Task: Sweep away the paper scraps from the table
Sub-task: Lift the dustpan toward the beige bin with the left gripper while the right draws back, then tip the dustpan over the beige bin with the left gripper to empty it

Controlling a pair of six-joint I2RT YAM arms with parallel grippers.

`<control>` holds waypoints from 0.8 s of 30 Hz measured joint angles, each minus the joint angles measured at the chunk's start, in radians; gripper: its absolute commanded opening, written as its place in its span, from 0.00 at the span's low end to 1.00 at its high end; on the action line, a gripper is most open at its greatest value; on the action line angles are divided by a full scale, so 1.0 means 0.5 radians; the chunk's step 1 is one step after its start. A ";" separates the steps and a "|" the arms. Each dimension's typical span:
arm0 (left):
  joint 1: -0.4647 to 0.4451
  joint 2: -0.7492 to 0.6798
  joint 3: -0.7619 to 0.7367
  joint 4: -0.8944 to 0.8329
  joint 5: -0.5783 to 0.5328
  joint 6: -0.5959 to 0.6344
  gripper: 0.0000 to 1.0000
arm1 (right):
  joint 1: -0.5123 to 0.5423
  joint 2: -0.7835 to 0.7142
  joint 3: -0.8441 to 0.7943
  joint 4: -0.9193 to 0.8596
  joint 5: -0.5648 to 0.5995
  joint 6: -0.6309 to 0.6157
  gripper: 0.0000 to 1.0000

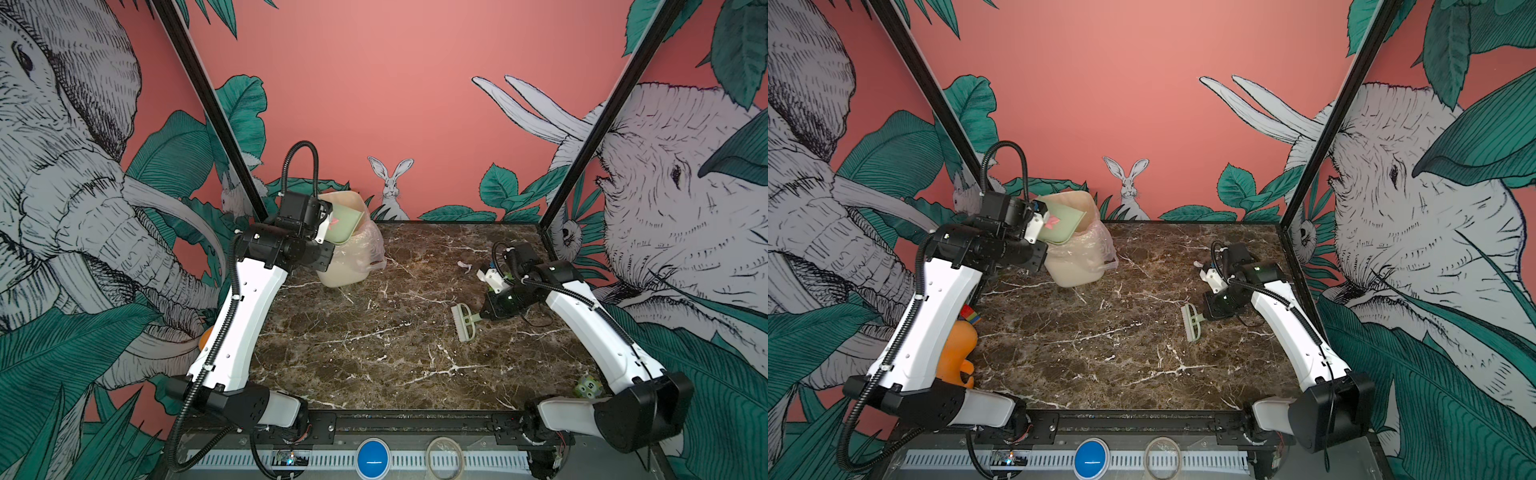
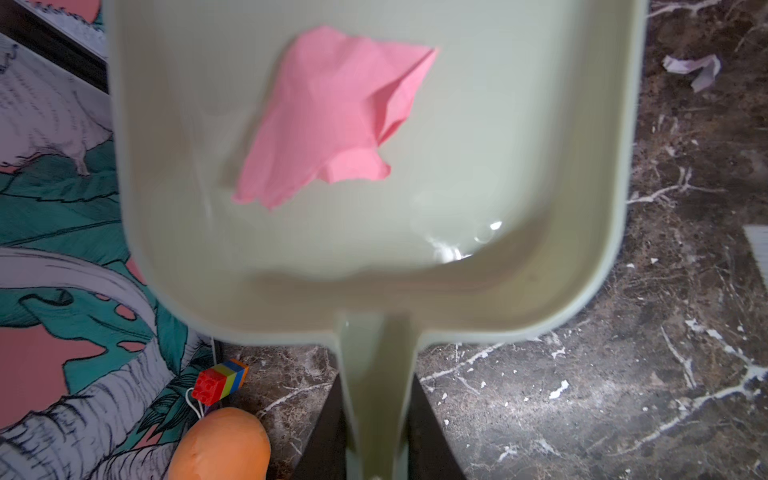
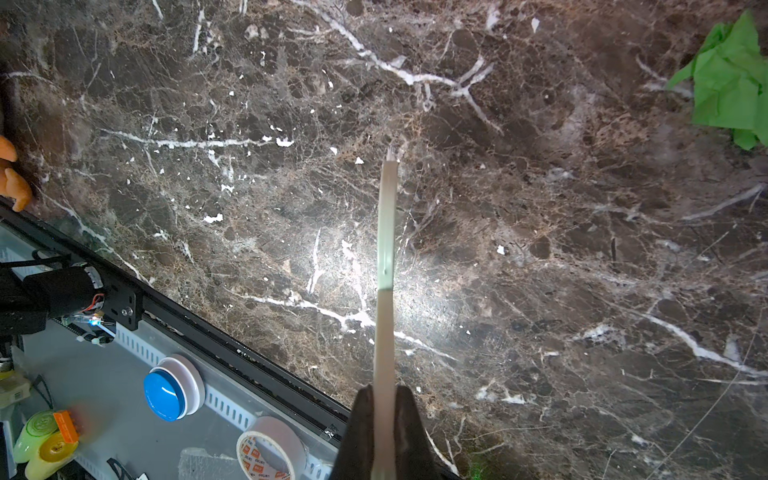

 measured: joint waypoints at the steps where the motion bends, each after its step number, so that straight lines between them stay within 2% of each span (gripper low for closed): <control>1: 0.041 0.004 0.031 -0.003 0.001 0.014 0.16 | 0.000 0.000 0.000 0.000 -0.002 0.000 0.00; 5: 0.153 0.072 0.179 -0.027 -0.041 0.100 0.16 | 0.000 0.000 0.000 -0.002 -0.005 -0.008 0.00; 11: 0.185 0.356 0.468 -0.100 -0.297 0.279 0.17 | 0.000 0.008 0.021 -0.040 -0.005 -0.043 0.00; 17: 0.181 0.570 0.491 -0.145 -0.551 0.436 0.17 | 0.000 0.011 0.053 -0.076 -0.004 -0.054 0.00; 24: 0.082 0.607 0.418 -0.073 -0.952 0.652 0.14 | 0.000 0.027 0.054 -0.092 -0.004 -0.060 0.00</control>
